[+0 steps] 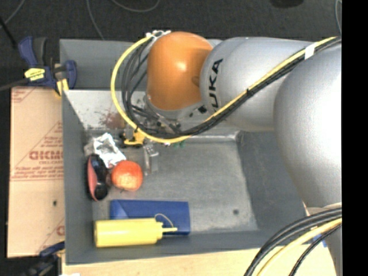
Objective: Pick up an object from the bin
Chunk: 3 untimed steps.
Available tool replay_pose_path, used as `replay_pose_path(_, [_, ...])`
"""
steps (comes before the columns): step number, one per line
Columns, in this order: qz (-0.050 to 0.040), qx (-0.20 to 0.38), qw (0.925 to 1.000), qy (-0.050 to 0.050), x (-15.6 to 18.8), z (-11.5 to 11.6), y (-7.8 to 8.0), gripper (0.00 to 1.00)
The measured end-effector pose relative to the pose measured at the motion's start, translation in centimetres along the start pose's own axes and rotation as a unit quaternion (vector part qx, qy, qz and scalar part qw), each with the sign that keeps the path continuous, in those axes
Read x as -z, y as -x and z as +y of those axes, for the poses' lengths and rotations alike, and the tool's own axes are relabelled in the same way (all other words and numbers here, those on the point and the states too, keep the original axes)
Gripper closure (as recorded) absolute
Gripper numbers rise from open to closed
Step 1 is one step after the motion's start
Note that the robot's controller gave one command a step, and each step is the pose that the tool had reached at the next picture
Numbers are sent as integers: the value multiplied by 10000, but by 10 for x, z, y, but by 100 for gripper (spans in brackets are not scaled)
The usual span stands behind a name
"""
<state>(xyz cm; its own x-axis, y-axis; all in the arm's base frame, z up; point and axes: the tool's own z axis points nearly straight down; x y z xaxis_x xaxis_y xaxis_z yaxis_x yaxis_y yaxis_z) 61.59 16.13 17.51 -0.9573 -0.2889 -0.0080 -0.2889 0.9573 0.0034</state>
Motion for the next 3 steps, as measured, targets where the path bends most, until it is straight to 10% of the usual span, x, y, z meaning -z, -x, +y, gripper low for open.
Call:
replay_pose_path(1, [4,-652,9979,-12,-27,4,-1,0])
replay_pose_path(3, [-15,1162,9932,-15,-50,13,7,0])
